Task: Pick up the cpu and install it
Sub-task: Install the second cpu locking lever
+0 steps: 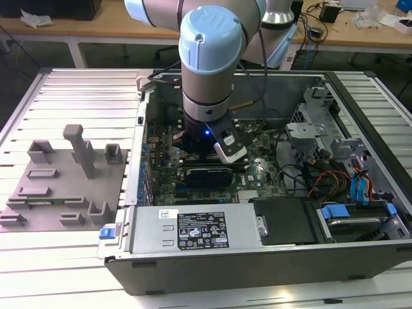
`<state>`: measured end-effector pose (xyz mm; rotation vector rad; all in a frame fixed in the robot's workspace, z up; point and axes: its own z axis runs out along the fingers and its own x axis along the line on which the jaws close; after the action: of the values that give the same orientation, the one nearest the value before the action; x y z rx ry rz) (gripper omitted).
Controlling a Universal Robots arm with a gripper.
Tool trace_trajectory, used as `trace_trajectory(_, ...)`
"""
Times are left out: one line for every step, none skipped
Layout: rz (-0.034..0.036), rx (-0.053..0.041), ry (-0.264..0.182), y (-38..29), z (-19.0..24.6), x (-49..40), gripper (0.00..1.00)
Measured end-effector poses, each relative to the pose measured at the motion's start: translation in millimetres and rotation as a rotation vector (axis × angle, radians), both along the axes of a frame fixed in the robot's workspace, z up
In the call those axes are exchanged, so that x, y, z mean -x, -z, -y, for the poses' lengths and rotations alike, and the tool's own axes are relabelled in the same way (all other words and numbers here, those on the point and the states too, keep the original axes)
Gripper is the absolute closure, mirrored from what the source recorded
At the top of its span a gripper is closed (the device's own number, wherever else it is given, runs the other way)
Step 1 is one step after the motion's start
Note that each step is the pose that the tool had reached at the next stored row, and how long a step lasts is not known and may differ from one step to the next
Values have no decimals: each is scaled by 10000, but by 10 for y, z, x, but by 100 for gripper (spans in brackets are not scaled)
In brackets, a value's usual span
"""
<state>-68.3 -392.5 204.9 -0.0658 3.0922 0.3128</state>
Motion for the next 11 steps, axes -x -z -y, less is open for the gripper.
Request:
trace_trajectory(1, -61, 0, 2, 0, 9, 89)
trace_trajectory(4, -117, 1, 5, 0, 19, 89)
trace_trajectory(3, -170, 0, 9, 0, 30, 89)
trace_trajectory(2, -182, 0, 12, 0, 31, 89)
trace_trajectory(2, -200, 1, 14, -2, 32, 89)
trace_trajectory(2, -218, 10, 17, -4, 32, 89)
trace_trajectory(3, -233, 23, 22, -6, 32, 89)
trace_trajectory(3, -247, 36, 26, -8, 32, 89)
trace_trajectory(3, -266, 55, 31, -11, 32, 89)
trace_trajectory(2, -277, 75, 38, -13, 32, 89)
trace_trajectory(2, -282, 89, 43, -13, 32, 89)
